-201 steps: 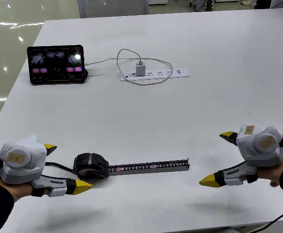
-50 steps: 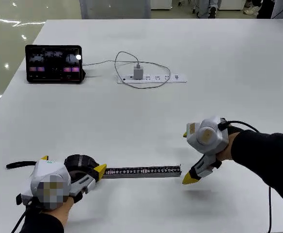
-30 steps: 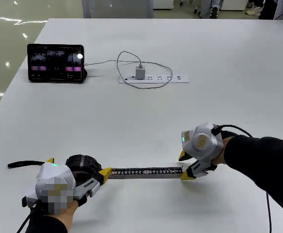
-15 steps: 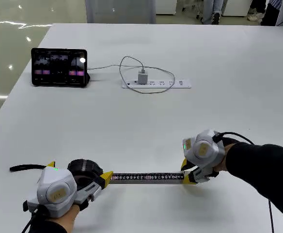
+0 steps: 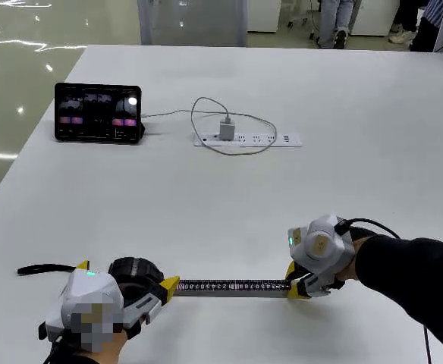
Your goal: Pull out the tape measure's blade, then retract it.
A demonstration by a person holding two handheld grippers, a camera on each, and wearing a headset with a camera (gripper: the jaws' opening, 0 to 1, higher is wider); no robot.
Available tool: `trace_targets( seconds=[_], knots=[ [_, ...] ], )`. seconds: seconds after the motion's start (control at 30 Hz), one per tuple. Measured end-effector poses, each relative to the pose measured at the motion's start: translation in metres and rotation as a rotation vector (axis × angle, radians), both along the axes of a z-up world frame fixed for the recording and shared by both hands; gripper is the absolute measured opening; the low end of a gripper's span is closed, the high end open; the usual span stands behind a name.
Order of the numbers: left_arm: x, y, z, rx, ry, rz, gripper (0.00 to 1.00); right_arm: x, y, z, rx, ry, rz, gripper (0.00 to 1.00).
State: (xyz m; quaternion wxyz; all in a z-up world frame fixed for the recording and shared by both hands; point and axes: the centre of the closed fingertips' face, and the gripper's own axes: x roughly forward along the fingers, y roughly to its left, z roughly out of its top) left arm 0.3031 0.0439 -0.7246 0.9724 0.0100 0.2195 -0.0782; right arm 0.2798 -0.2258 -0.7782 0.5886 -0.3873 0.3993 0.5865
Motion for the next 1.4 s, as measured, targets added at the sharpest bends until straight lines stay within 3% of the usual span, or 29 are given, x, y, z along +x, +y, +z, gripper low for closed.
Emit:
trace_targets(
  seconds=[0.13,0.4,0.7,0.93,1.03,1.4],
  knots=[
    [0.001,0.001,0.000,-0.002,0.002,0.005,0.99,-0.001,0.000,0.000,0.000,0.002,0.026,0.12],
    [0.004,0.004,-0.004,0.005,0.014,0.032,0.97,0.000,0.000,0.001,-0.014,0.015,-0.018,0.10],
    [0.007,0.003,-0.011,-0.006,0.042,0.044,0.82,0.001,0.000,0.000,-0.023,0.028,-0.053,0.10],
    [0.006,-0.002,-0.014,-0.046,0.069,0.038,0.67,0.001,0.002,-0.002,-0.071,0.022,-0.064,0.10],
    [0.006,-0.001,-0.018,-0.045,0.084,0.039,0.66,0.002,0.001,-0.002,-0.074,0.026,-0.068,0.11],
    [0.005,-0.002,-0.018,-0.040,0.094,0.028,0.64,0.003,0.001,-0.003,-0.044,0.029,-0.077,0.10]
  ],
)
